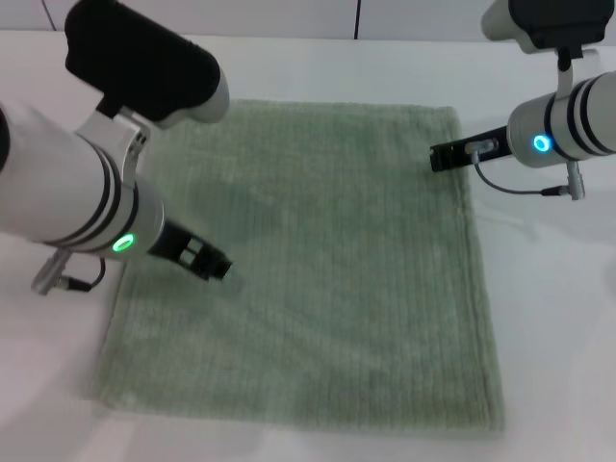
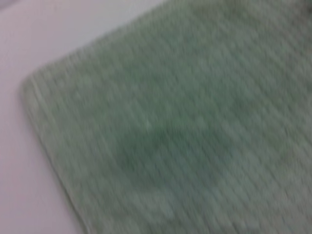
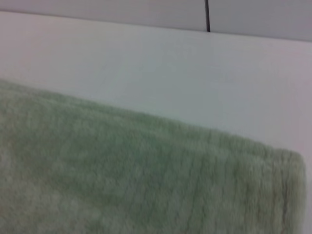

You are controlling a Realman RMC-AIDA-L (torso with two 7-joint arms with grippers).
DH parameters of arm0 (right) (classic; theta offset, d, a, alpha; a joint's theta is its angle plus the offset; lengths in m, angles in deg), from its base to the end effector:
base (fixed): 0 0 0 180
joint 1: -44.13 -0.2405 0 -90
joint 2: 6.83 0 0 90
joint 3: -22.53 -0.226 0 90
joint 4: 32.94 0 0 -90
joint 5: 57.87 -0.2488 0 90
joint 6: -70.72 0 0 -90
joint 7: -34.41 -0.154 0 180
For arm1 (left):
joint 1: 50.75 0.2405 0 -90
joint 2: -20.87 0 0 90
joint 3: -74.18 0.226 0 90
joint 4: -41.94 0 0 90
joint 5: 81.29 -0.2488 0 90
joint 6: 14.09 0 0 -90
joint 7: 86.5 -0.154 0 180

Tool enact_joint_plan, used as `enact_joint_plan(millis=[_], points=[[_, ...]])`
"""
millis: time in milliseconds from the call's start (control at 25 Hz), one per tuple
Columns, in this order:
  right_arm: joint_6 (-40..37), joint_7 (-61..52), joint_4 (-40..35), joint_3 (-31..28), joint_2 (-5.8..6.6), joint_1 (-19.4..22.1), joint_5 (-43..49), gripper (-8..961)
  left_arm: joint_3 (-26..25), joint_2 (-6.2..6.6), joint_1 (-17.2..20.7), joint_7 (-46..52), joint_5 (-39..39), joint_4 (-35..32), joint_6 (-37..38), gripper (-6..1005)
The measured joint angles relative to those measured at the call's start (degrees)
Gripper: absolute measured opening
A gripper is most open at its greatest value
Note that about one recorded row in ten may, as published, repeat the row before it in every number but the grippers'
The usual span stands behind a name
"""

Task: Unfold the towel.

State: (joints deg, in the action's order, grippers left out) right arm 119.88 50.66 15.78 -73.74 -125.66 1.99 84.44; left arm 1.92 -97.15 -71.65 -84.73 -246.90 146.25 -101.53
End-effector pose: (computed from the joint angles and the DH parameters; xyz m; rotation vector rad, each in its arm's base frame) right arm 0.1843 0.4479 -0.0558 -2.2075 1.2372 -0.0533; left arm -0.1068 0.3184 -0.0125 -2.2454 -0.9384 0.4945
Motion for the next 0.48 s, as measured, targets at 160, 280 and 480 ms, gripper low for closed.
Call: enact_joint_plan(millis=[160, 280, 480], points=[[1.1, 0.2, 5.5, 0.1, -0.01, 1.7, 0.7, 35, -3.2, 0.13, 0.2, -5.9, -0.1, -1.3, 8.8, 570], [1.6, 1.2, 17.4, 0.3, 0.00, 6.6, 2.5, 36, -4.3, 0.14, 0.5, -8.1, -0.1, -1.7, 12.6, 651], [-3.6, 4.5, 34.8, 2.3, -0.14, 16.5, 2.8, 37, -8.6, -0.27, 7.5, -22.0, -0.1, -3.6, 46.8, 705]])
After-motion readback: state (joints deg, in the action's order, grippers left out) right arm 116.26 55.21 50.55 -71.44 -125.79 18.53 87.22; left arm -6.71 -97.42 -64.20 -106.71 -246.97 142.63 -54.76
